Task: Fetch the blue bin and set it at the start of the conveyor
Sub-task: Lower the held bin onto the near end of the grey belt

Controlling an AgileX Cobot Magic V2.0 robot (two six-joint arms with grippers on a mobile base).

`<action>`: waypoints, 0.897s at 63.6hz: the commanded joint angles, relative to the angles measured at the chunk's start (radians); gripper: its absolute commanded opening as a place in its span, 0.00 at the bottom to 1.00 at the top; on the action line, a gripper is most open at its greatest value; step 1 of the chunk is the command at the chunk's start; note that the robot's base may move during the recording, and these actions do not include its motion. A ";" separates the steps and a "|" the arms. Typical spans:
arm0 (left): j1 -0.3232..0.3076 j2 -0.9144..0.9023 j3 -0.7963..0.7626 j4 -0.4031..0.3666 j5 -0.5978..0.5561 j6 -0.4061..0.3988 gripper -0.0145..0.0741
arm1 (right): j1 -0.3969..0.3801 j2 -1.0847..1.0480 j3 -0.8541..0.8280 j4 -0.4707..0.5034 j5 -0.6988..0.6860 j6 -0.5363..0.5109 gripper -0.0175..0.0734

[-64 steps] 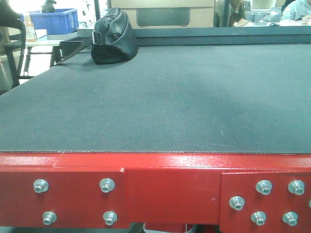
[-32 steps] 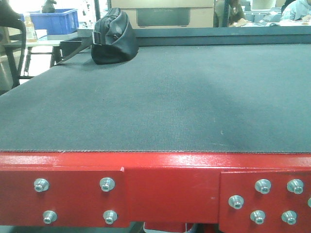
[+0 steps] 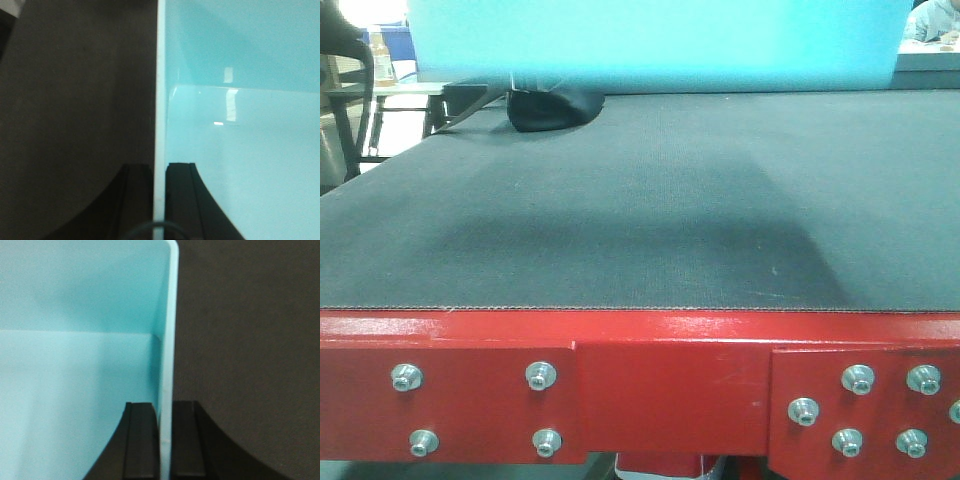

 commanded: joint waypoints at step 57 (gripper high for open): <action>0.064 0.022 0.277 -0.026 -0.301 -0.093 0.59 | -0.034 0.135 0.132 0.044 -0.302 0.077 0.50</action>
